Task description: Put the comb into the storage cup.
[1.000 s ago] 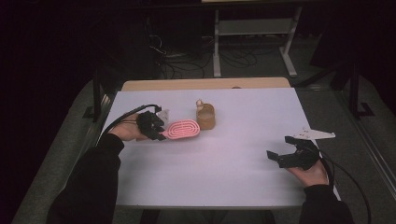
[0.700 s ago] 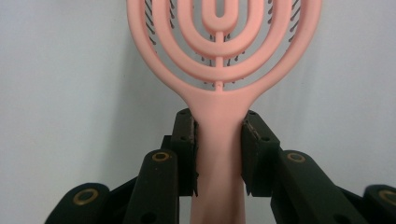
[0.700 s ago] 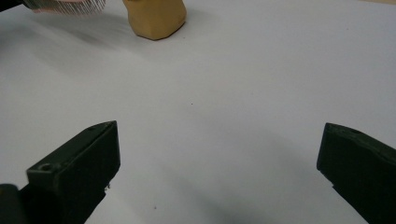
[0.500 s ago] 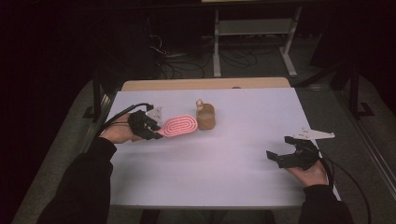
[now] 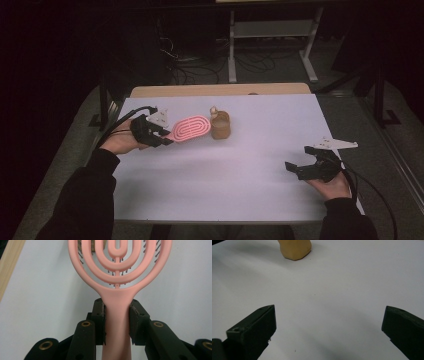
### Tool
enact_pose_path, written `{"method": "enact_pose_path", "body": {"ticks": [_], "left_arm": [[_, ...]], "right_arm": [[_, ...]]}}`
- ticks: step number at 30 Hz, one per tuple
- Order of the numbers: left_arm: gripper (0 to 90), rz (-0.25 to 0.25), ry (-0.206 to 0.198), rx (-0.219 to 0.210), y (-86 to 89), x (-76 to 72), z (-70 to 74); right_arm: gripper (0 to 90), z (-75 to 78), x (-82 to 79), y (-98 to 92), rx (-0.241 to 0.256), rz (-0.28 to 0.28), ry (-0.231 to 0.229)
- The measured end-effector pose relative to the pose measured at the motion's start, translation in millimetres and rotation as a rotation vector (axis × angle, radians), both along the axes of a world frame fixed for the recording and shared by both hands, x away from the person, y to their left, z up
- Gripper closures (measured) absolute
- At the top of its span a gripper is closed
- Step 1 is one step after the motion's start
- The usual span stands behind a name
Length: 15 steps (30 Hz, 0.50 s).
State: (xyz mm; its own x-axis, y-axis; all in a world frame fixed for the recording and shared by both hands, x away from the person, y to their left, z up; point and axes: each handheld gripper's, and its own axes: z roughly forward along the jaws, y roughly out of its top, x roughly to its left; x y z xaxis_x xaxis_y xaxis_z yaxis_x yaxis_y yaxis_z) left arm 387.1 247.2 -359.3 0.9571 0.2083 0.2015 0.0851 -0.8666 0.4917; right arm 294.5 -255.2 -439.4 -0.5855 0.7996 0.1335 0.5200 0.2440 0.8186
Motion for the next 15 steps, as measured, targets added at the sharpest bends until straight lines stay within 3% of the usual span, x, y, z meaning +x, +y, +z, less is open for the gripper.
{"method": "enact_pose_path", "body": {"ticks": [8,13,15], "left_arm": [[69.9,-0.006,-0.025,-0.047,-8.9,-5.9,12.7],[69.9,-0.027,-0.036,-0.066,-16.9,-10.8,19.0],[69.9,-0.045,-0.038,-0.093,-19.1,-13.1,21.1]], "right_arm": [[0.0,3.1,-3.0,2.0,0.009,0.001,-0.002],[0.0,6.1,-4.4,3.0,0.005,0.006,-0.001],[0.0,8.0,-5.2,3.5,0.005,0.008,-0.005]]}}
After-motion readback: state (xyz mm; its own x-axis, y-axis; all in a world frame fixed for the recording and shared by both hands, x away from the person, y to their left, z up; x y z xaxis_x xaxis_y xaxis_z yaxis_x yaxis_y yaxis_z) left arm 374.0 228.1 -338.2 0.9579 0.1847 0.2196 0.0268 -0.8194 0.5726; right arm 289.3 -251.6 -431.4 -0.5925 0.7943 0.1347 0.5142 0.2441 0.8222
